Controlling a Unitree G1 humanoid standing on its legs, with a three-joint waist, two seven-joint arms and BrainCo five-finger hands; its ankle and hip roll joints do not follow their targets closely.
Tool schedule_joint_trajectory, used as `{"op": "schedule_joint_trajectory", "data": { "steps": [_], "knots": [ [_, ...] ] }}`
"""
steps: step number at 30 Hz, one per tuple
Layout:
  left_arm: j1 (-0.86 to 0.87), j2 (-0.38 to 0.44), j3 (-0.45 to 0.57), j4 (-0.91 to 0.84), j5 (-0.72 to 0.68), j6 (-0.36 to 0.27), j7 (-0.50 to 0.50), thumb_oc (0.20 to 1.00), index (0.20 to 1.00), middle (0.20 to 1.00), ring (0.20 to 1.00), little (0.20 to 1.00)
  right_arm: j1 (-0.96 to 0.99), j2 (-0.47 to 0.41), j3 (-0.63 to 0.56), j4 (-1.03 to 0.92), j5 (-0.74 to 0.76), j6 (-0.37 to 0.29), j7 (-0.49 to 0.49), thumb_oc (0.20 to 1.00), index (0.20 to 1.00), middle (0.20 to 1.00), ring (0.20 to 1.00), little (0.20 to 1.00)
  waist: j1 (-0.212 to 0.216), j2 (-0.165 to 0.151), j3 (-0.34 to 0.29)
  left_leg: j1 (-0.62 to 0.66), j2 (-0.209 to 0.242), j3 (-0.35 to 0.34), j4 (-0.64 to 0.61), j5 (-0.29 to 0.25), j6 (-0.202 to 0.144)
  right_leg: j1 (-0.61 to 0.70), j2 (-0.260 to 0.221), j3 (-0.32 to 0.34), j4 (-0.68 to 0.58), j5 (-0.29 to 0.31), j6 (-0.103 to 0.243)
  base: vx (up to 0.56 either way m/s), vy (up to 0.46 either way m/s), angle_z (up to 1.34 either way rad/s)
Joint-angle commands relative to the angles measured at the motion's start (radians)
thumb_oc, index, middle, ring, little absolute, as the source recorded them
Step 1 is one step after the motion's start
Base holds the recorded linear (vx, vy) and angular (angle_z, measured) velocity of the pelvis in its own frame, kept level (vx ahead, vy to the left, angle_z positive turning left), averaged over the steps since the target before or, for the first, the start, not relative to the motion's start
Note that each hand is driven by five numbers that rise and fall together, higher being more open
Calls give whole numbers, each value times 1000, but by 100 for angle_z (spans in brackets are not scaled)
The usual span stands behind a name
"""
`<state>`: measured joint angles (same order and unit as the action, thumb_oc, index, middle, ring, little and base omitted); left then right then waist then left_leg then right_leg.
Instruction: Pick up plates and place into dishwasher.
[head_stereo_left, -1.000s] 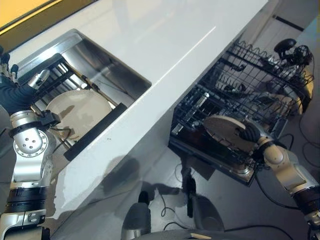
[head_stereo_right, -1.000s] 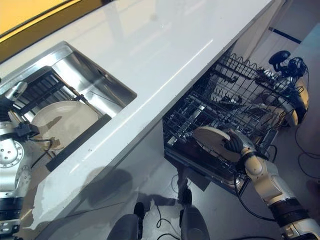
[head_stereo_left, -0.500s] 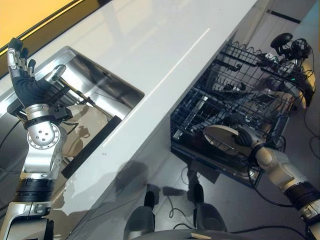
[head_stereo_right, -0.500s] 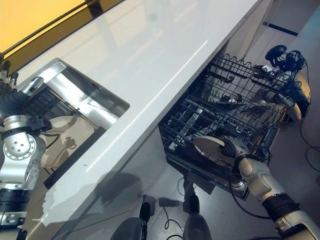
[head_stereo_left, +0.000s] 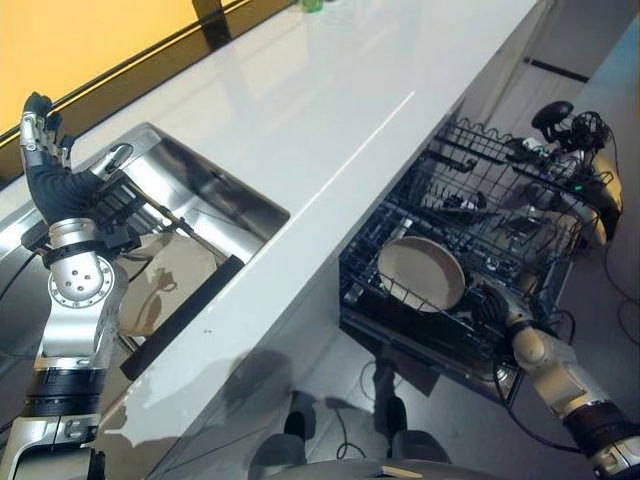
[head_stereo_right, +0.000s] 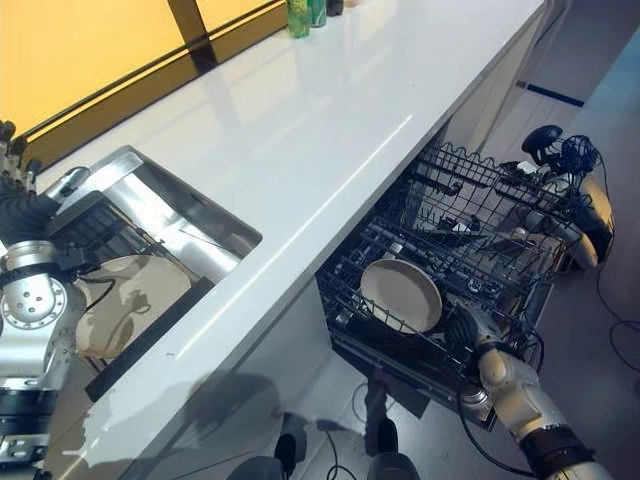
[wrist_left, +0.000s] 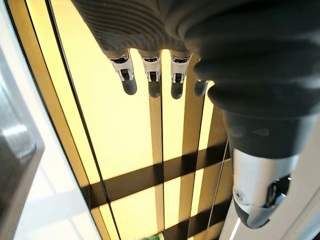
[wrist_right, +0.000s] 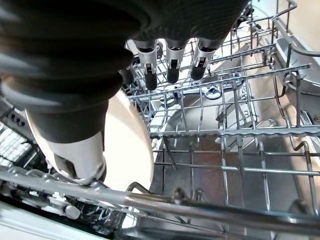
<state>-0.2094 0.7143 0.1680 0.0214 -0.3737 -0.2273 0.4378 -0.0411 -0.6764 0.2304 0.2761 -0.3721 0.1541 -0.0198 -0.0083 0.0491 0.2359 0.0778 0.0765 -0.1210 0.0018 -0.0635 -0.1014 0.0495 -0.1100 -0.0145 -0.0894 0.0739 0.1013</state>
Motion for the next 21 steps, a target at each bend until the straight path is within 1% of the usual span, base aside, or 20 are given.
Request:
{"op": "schedule_joint_trajectory", "data": {
  "steps": [1, 5, 6, 9, 12, 14, 16, 18, 19, 21],
  "knots": [
    [23, 39, 67, 41, 76, 17, -11, 1000, 1000, 1000, 1000, 1000, 129, 4, 27, -86, -2, -9, -11, 1000, 1000, 1000, 1000, 1000, 4, -18, -80, -87, 22, 0, -10, 73, -14, -46, -22, 30, 174, -141, 43, 5, -29, 4],
    [62, 65, 97, 98, 117, 49, -17, 1000, 1000, 1000, 1000, 1000, 142, -26, -47, -177, 12, 8, -7, 1000, 1000, 1000, 1000, 1000, 0, -17, -98, -67, 29, 7, -29, 79, -16, -31, -11, 26, 170, -146, 41, 0, -6, 1],
    [66, 70, 104, 110, 131, 66, -22, 1000, 1000, 1000, 1000, 1000, 147, -34, -65, -200, 11, 9, -2, 1000, 1000, 1000, 1000, 1000, -1, -16, -103, -64, 31, 8, -34, 82, -17, -28, -7, 24, 169, -149, 39, -17, -32, 2],
    [70, 90, 119, 155, 119, 71, -40, 1000, 1000, 1000, 1000, 1000, 148, -59, -100, -250, 18, 15, 19, 1000, 1000, 1000, 1000, 1000, -2, -14, -116, -54, 36, 12, -49, 91, -19, -18, 5, 19, 167, -154, 34, -18, -43, 1],
    [73, 96, 132, 189, 110, 70, -50, 1000, 1000, 1000, 1000, 1000, 138, -74, -122, -284, 13, 5, 41, 1000, 1000, 1000, 1000, 1000, -1, -10, -129, -47, 42, 14, -63, 102, -23, -6, 23, 13, 165, -163, 26, -22, -55, 2],
    [73, 93, 136, 201, 140, 75, -52, 1000, 1000, 1000, 1000, 1000, 122, -80, -124, -294, 14, 3, 49, 1000, 1000, 1000, 1000, 1000, 2, -7, -135, -46, 46, 13, -68, 110, -28, 1, 36, 11, 165, -169, 19, -17, -53, 3],
    [74, 105, 133, 226, 201, 88, -56, 1000, 1000, 1000, 1000, 1000, 101, -90, -126, -307, 19, 8, 59, 1000, 1000, 1000, 1000, 1000, 5, -3, -137, -48, 52, 13, -66, 116, -34, 5, 47, 11, 167, -175, 14, -24, -47, 6],
    [80, 126, 128, 263, 240, 111, -72, 1000, 1000, 1000, 1000, 1000, 87, -107, -135, -320, 36, 6, 58, 1000, 1000, 1000, 1000, 1000, 7, 0, -133, -52, 60, 10, -51, 117, -42, 4, 54, 15, 172, -178, 8, -25, -18, 3],
    [90, 139, 124, 295, 247, 122, -82, 1000, 1000, 1000, 1000, 1000, 77, -123, -146, -332, 57, 5, 55, 1000, 1000, 1000, 1000, 1000, 9, -1, -128, -62, 65, 1, -15, 107, -46, -1, 52, 16, 179, -177, 5, -20, 7, 4],
    [125, 141, 126, 334, 249, 137, -97, 1000, 1000, 1000, 1000, 1000, 73, -141, -163, -357, 86, 2, 35, 1000, 1000, 1000, 1000, 1000, 16, 2, -119, -81, 75, -30, 31, 100, -51, -13, 52, 24, 197, -176, -1, 13, 24, 0]
  ]
}}
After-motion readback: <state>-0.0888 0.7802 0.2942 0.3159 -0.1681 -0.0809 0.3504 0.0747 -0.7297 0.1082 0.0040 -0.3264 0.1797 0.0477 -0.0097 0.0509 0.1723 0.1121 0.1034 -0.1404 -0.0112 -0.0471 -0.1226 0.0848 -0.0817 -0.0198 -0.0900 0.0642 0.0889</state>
